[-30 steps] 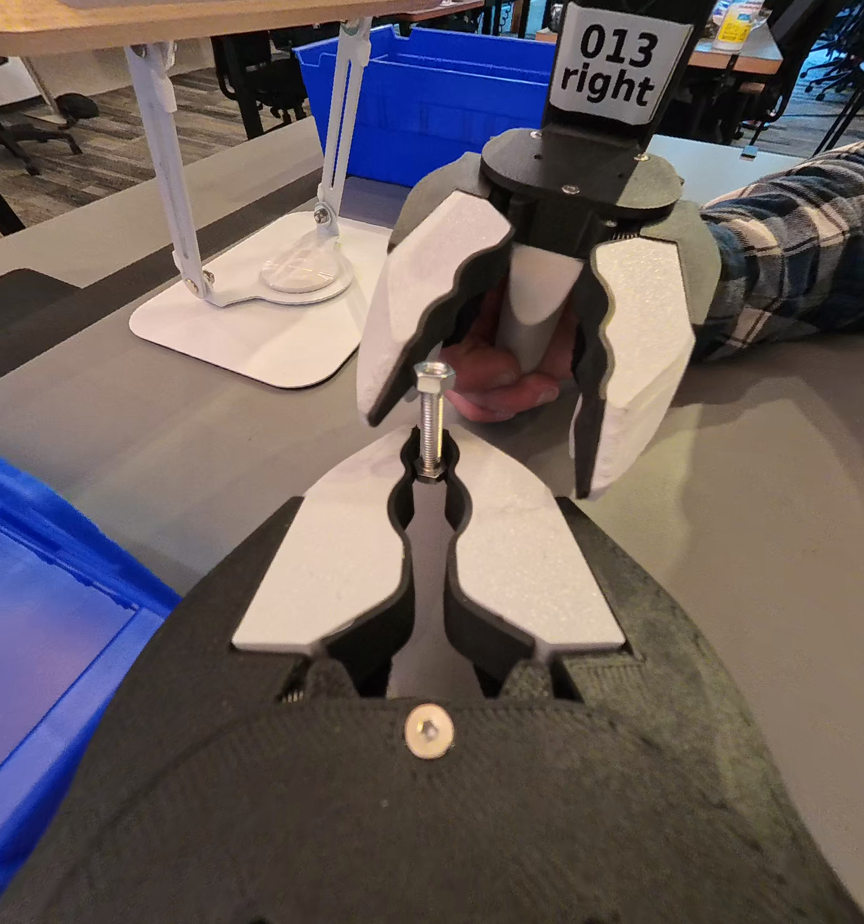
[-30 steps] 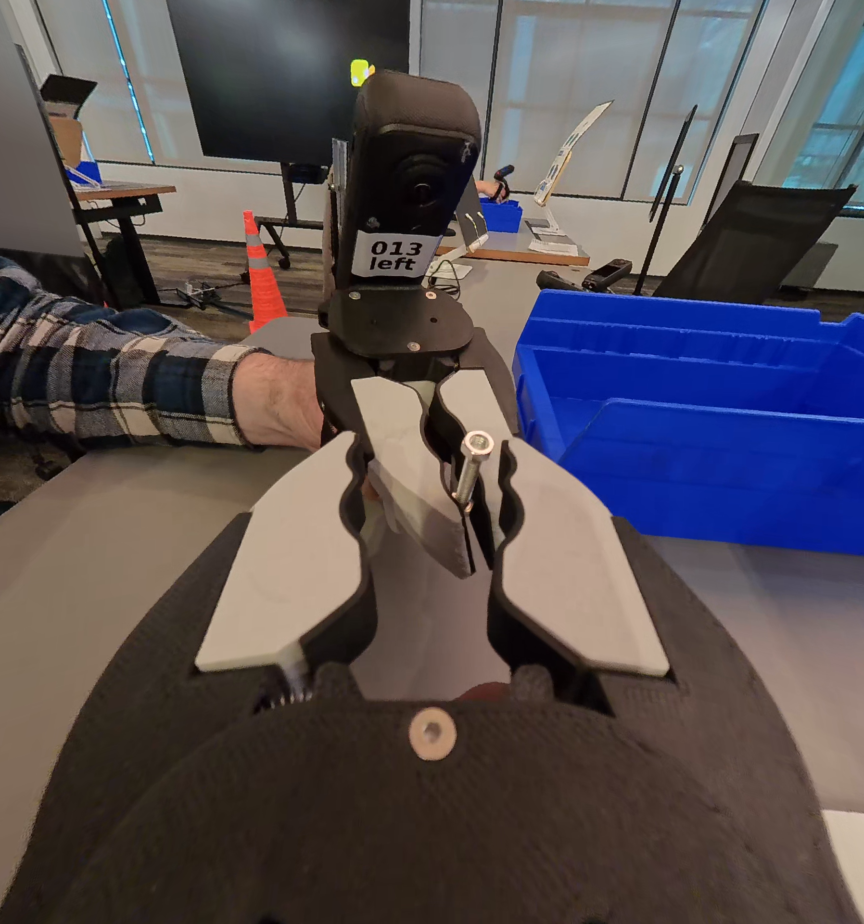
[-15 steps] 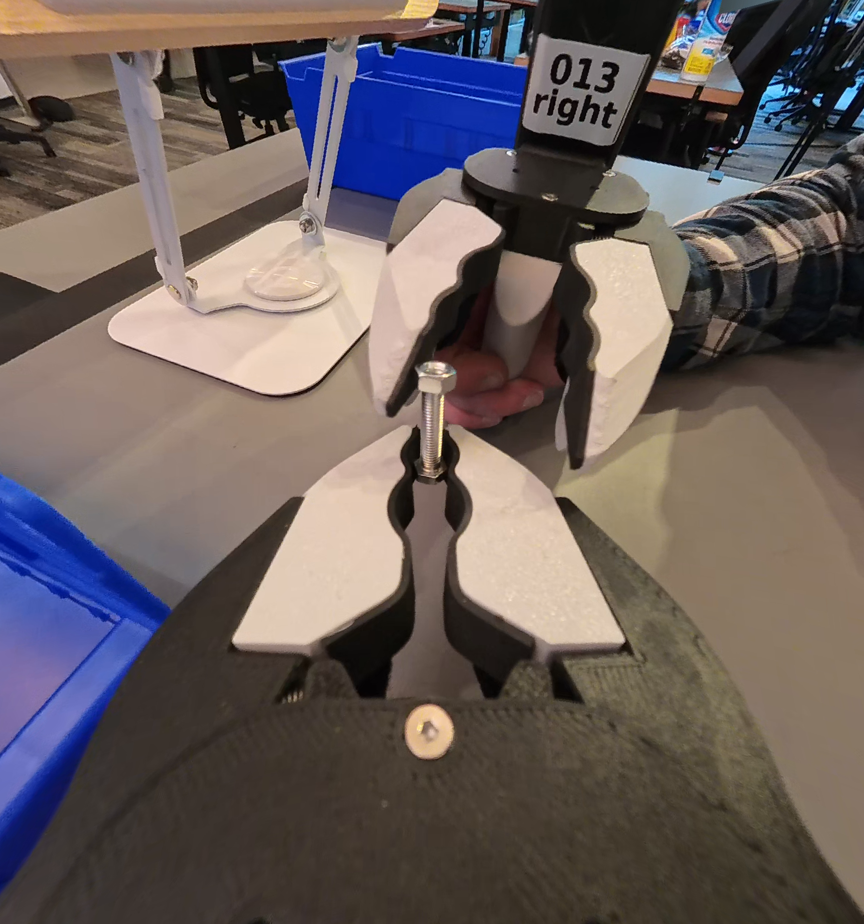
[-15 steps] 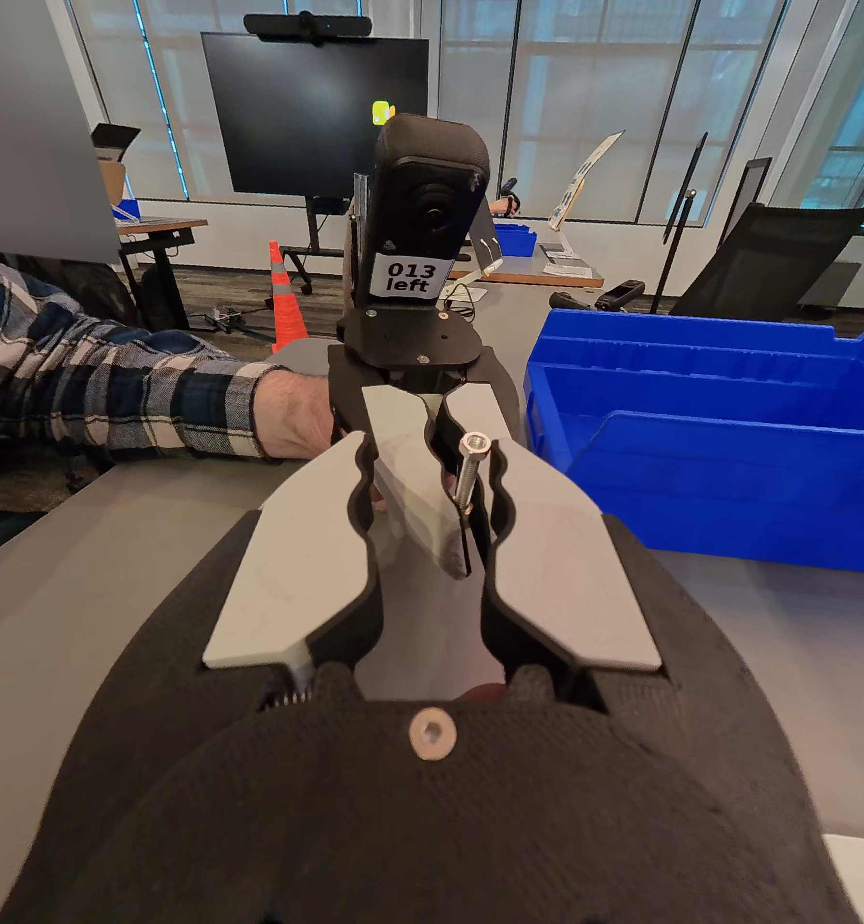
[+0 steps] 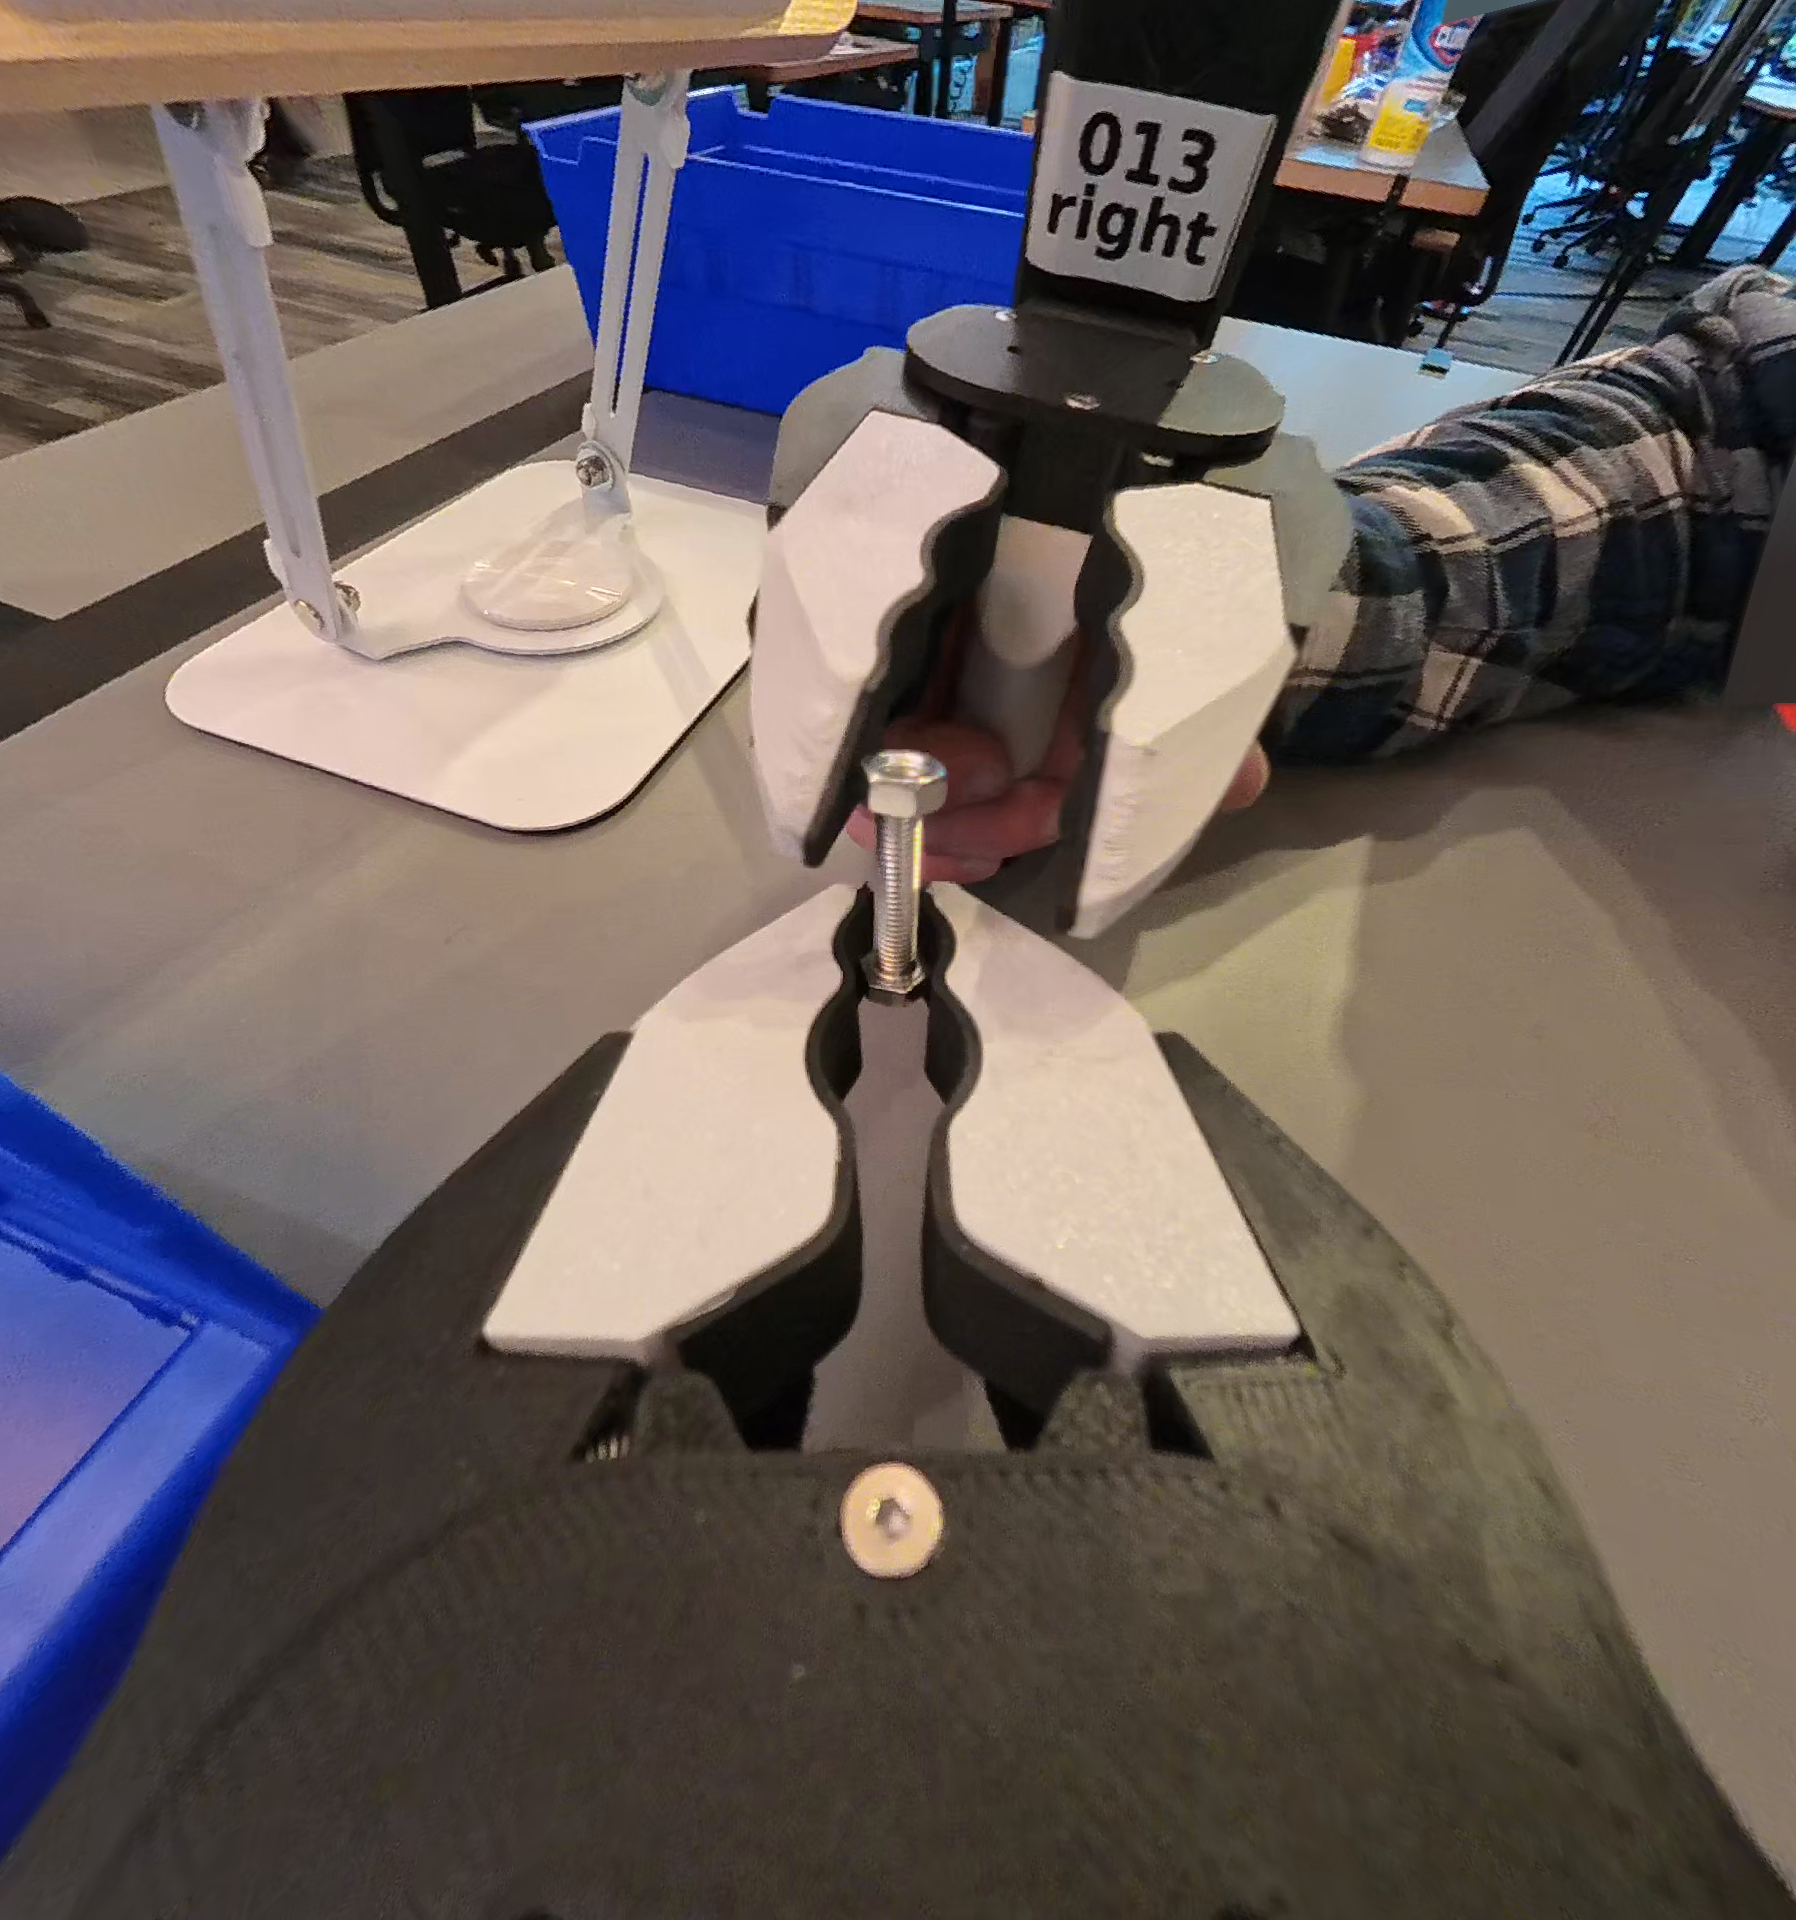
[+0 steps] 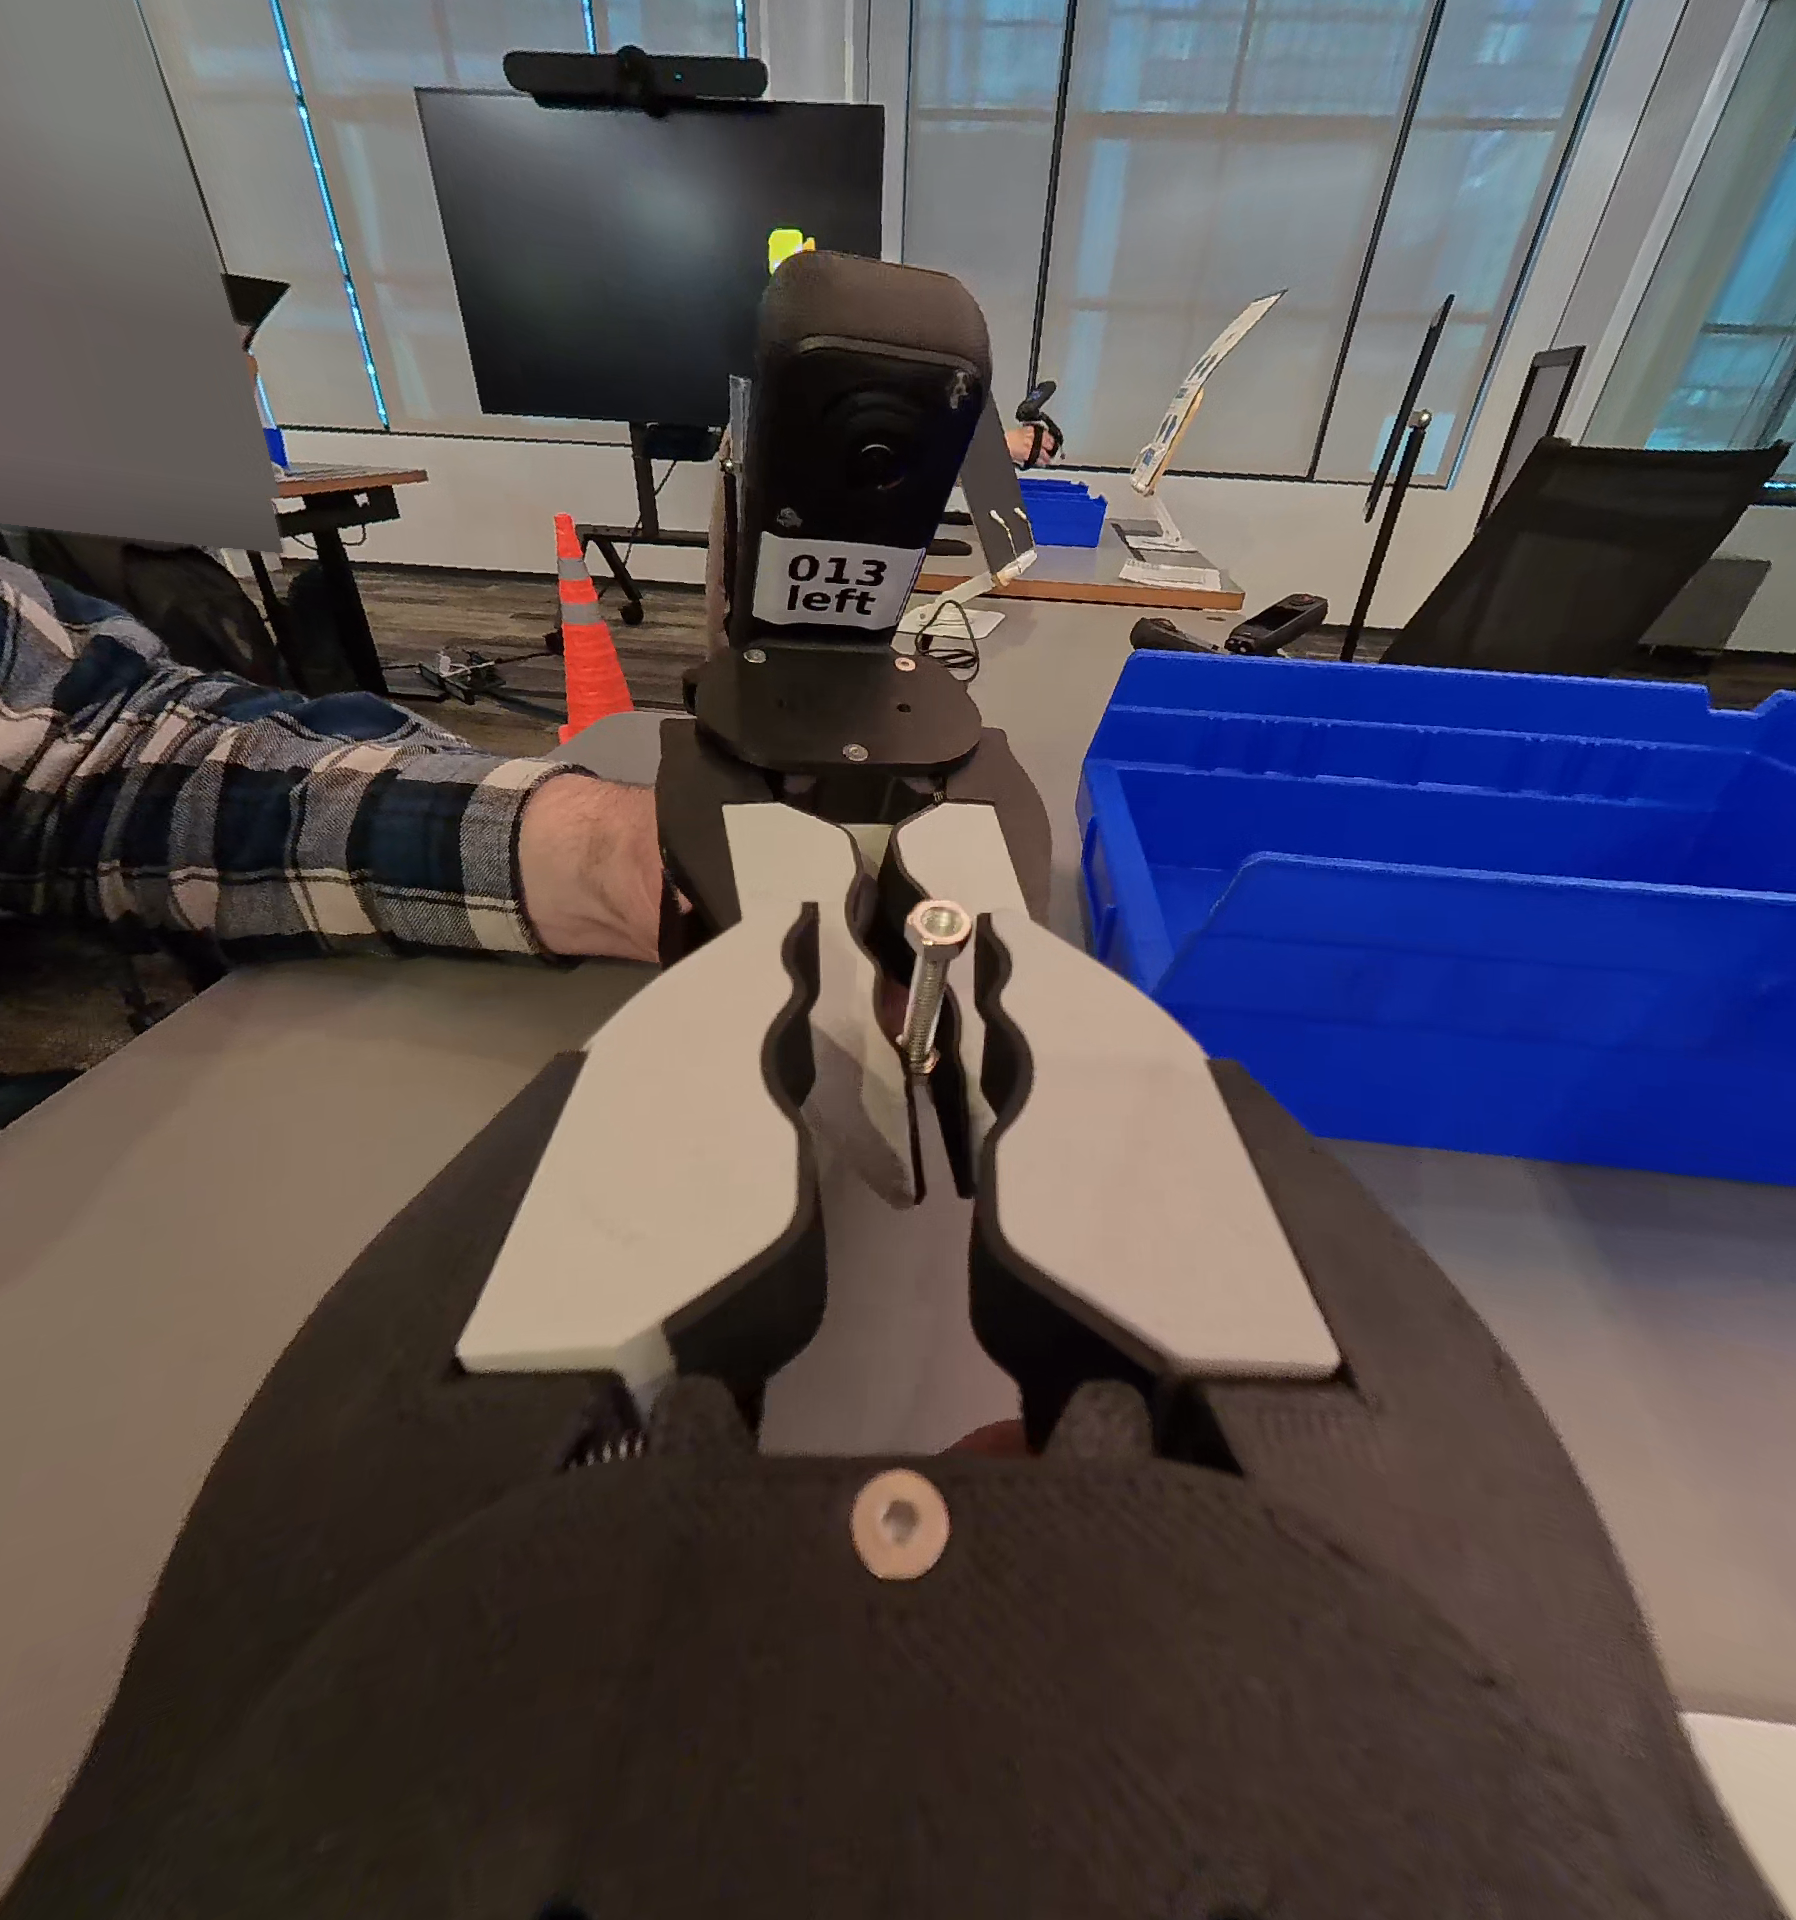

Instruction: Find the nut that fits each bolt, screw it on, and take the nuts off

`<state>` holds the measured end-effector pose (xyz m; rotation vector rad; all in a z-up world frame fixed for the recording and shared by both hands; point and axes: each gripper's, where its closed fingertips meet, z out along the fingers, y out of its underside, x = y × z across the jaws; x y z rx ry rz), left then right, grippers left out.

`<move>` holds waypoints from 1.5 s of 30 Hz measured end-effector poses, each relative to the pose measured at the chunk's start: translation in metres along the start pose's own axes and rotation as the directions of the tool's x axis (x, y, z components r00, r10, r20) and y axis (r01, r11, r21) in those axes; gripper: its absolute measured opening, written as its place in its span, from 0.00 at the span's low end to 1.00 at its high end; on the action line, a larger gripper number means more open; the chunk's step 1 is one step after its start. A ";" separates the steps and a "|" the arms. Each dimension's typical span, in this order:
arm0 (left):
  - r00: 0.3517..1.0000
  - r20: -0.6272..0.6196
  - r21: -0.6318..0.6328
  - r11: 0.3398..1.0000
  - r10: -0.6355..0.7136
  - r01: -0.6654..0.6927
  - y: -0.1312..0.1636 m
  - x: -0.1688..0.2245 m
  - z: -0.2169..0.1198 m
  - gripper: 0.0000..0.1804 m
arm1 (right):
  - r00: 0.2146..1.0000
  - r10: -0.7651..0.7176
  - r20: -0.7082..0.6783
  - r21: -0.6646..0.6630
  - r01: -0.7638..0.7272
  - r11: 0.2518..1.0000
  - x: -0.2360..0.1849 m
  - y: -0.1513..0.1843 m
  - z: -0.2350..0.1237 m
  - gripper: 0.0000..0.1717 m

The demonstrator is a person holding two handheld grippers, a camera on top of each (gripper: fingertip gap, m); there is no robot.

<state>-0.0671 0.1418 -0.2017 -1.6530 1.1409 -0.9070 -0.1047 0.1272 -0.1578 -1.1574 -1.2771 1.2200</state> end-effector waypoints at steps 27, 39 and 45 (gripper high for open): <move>0.991 -0.076 -0.137 0.983 0.114 -0.124 0.018 0.020 0.007 0.04 | 0.987 -0.085 0.139 -0.105 0.101 0.989 -0.016 0.014 -0.004 0.06; 0.996 0.024 -0.123 0.989 0.090 -0.086 0.015 0.004 0.007 0.04 | 0.997 -0.061 0.037 -0.096 0.064 0.993 -0.002 0.012 0.000 0.07; 0.996 0.026 -0.105 0.991 0.081 -0.078 0.012 0.003 0.006 0.04 | 0.998 -0.066 -0.010 -0.083 0.065 0.994 0.003 0.010 0.001 0.14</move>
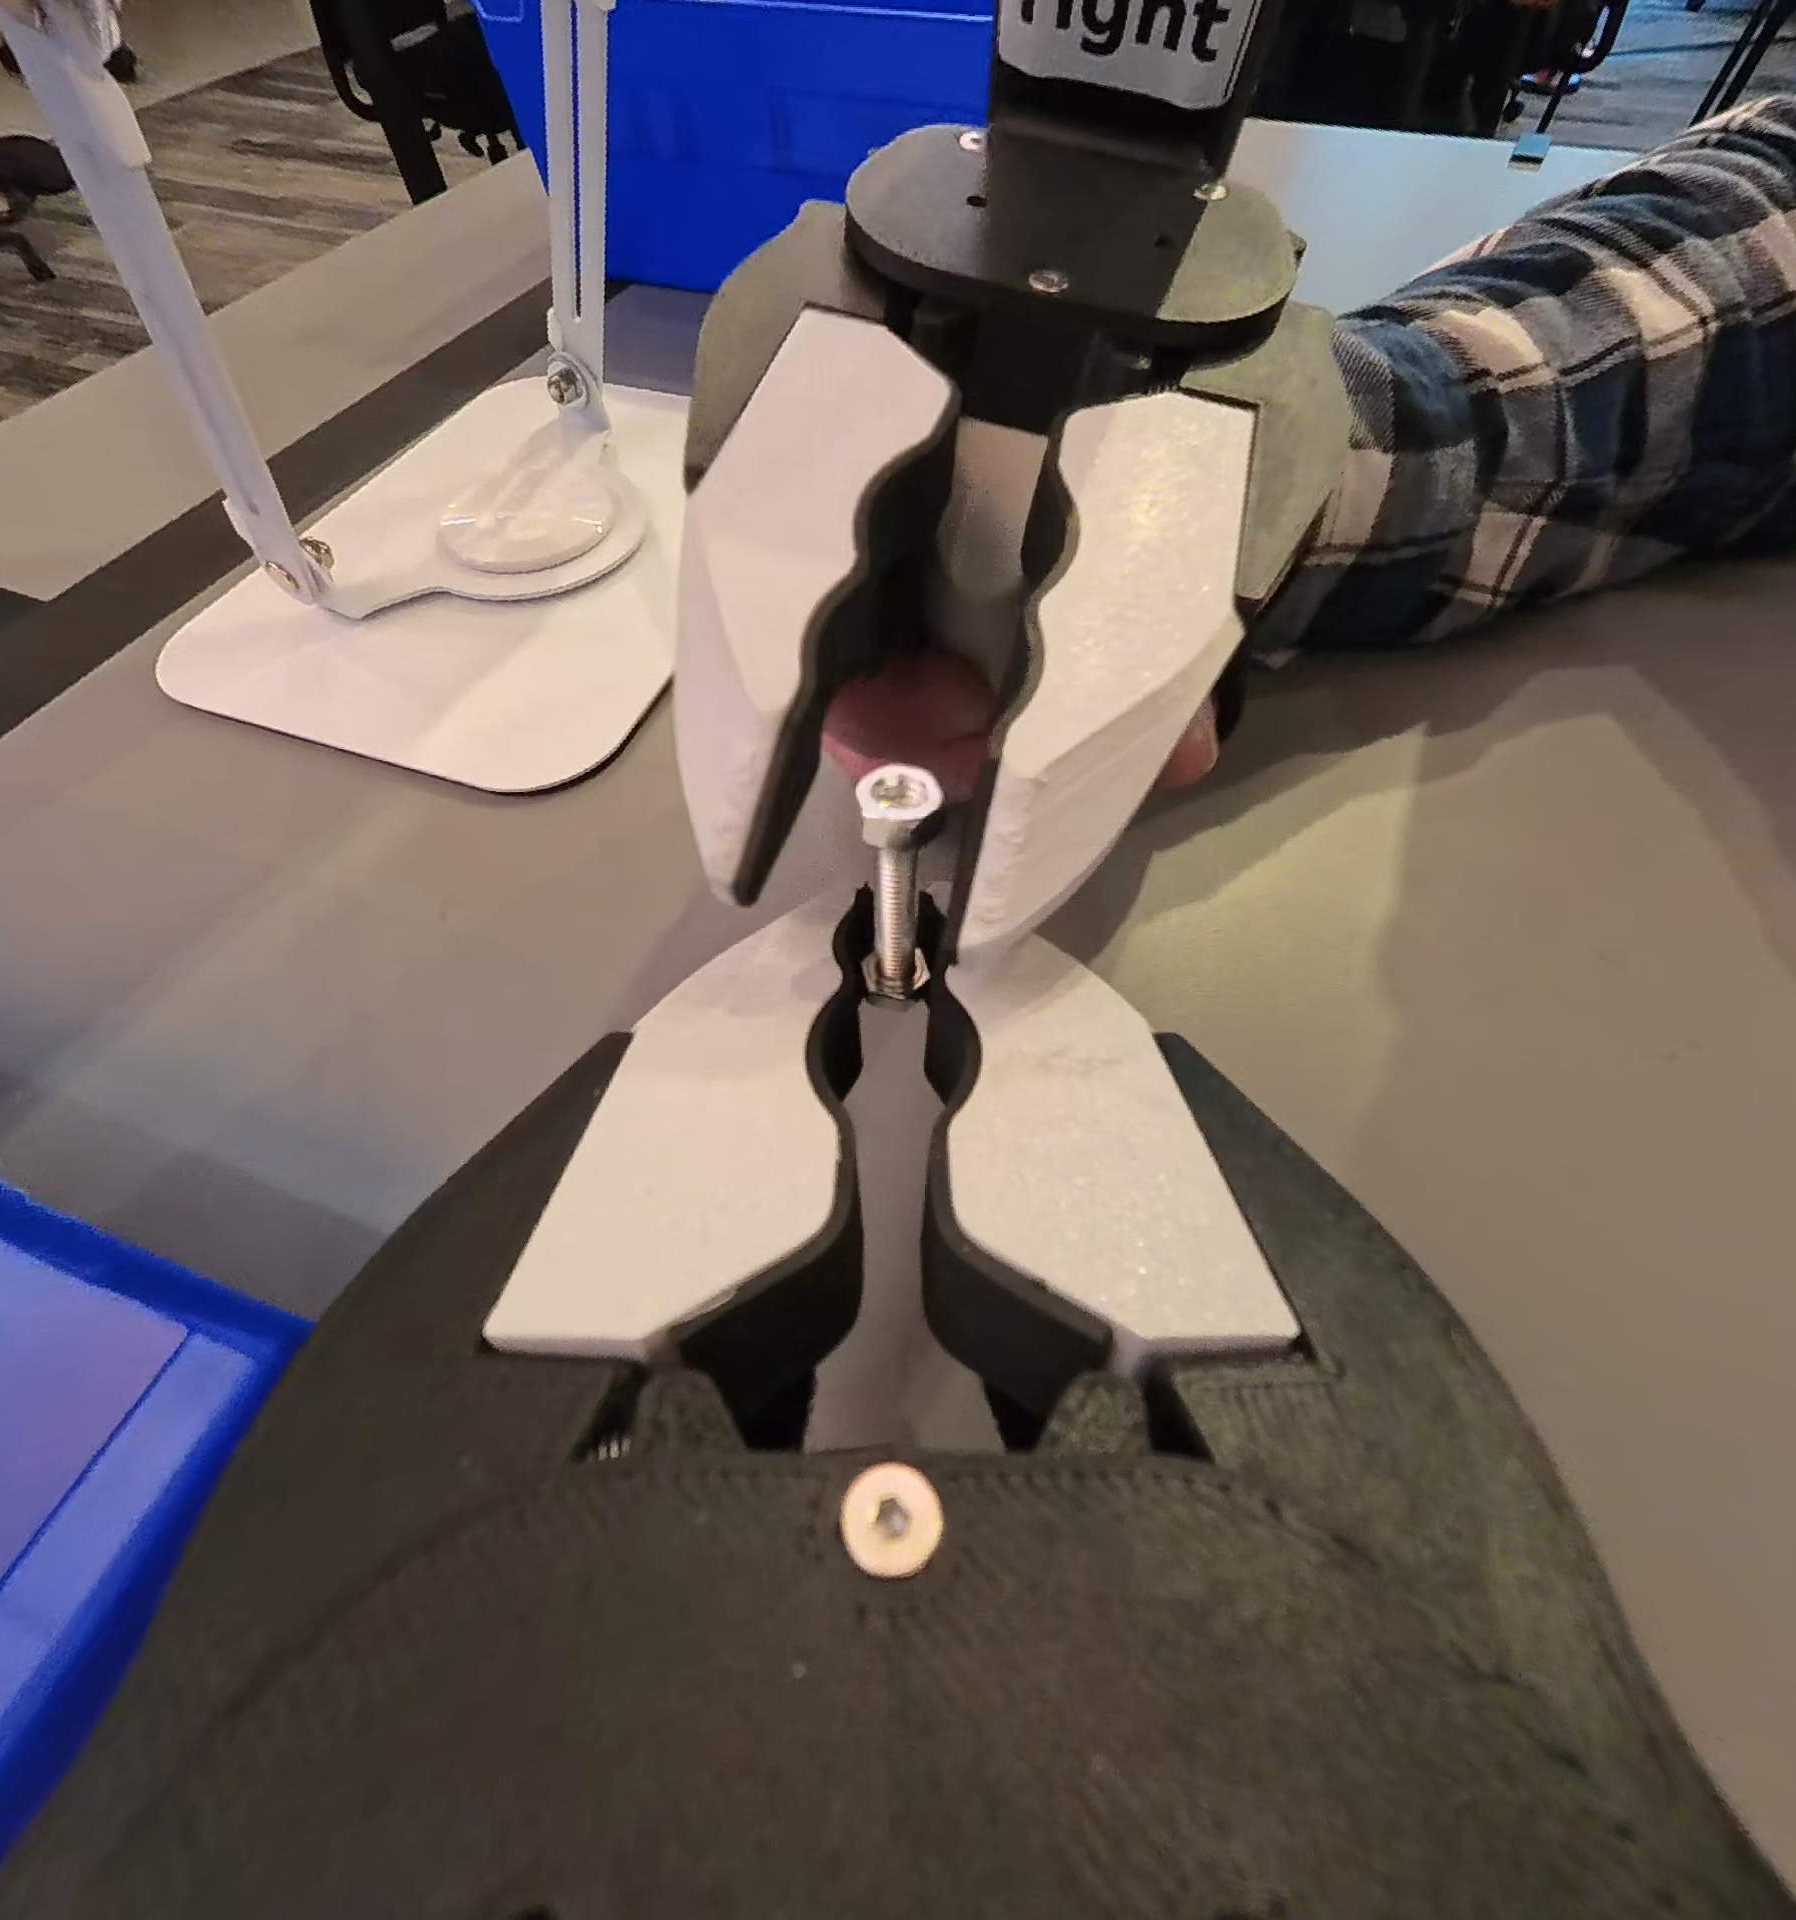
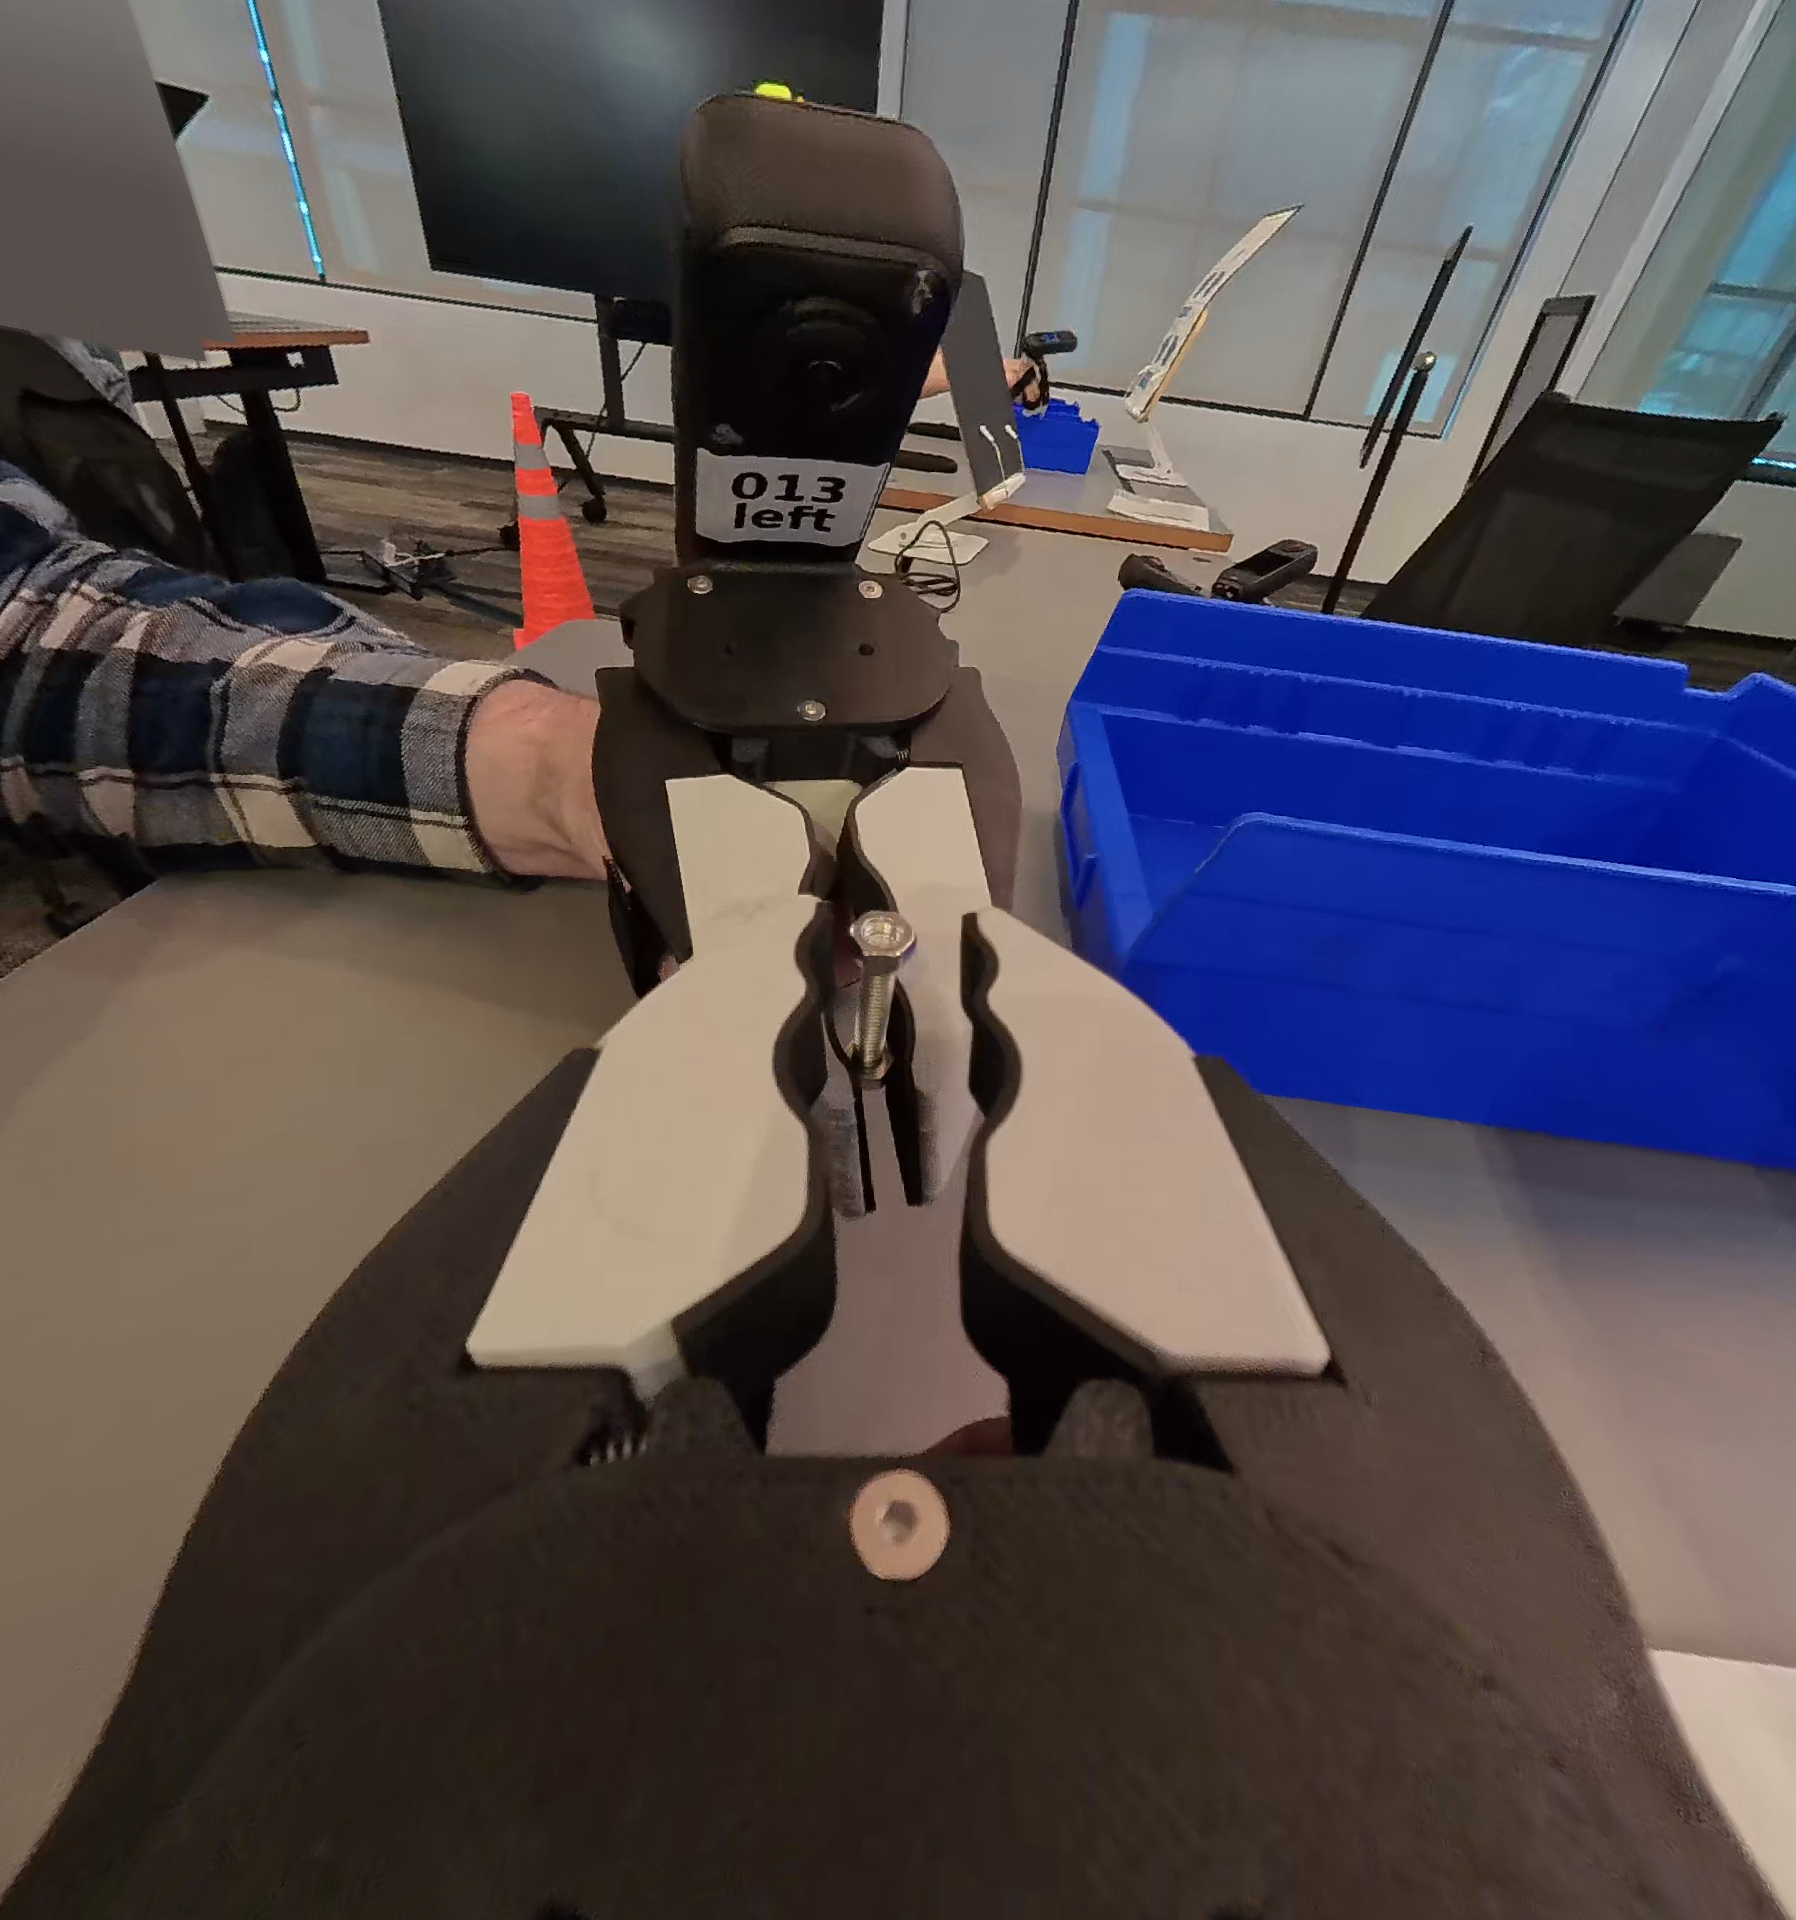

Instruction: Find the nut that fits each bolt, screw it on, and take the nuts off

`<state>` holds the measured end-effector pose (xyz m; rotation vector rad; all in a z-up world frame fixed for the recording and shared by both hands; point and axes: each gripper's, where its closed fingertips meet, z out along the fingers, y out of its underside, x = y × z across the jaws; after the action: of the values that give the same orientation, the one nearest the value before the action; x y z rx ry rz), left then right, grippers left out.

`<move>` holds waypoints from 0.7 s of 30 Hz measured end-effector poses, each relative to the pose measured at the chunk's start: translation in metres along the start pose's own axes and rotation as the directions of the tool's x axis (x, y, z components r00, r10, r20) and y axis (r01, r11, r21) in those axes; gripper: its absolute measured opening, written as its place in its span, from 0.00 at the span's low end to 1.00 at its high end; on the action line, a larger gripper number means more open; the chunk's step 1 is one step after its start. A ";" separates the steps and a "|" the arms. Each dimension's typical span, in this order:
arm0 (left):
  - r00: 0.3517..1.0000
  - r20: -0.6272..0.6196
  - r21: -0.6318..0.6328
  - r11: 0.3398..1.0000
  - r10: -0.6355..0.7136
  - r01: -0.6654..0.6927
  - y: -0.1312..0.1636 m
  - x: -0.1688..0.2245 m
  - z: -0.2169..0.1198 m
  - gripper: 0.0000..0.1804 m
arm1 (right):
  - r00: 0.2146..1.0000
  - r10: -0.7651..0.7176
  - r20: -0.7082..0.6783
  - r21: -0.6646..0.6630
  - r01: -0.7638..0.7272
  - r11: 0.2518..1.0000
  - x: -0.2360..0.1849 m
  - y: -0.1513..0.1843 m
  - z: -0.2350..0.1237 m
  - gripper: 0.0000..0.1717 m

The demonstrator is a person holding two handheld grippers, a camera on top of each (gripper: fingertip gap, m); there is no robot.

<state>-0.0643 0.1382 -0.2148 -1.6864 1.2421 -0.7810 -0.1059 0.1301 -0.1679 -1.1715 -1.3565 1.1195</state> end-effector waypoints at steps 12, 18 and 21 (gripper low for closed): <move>1.000 -0.002 0.019 0.999 -0.029 0.029 -0.002 -0.003 -0.002 0.04 | 0.999 -0.001 0.049 0.028 0.000 1.000 -0.009 -0.004 0.000 0.19; 0.999 -0.002 0.034 0.998 -0.054 0.054 -0.003 -0.006 -0.004 0.04 | 0.999 0.001 0.044 0.029 -0.002 1.000 -0.007 -0.004 -0.002 0.19; 0.998 -0.001 0.042 0.997 -0.062 0.062 -0.003 -0.007 -0.005 0.04 | 0.999 -0.010 0.039 0.031 0.009 0.999 -0.007 -0.004 -0.003 0.19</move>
<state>-0.0695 0.1435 -0.2095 -1.6974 1.1701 -0.8383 -0.1027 0.1233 -0.1645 -1.1253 -1.3689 1.1584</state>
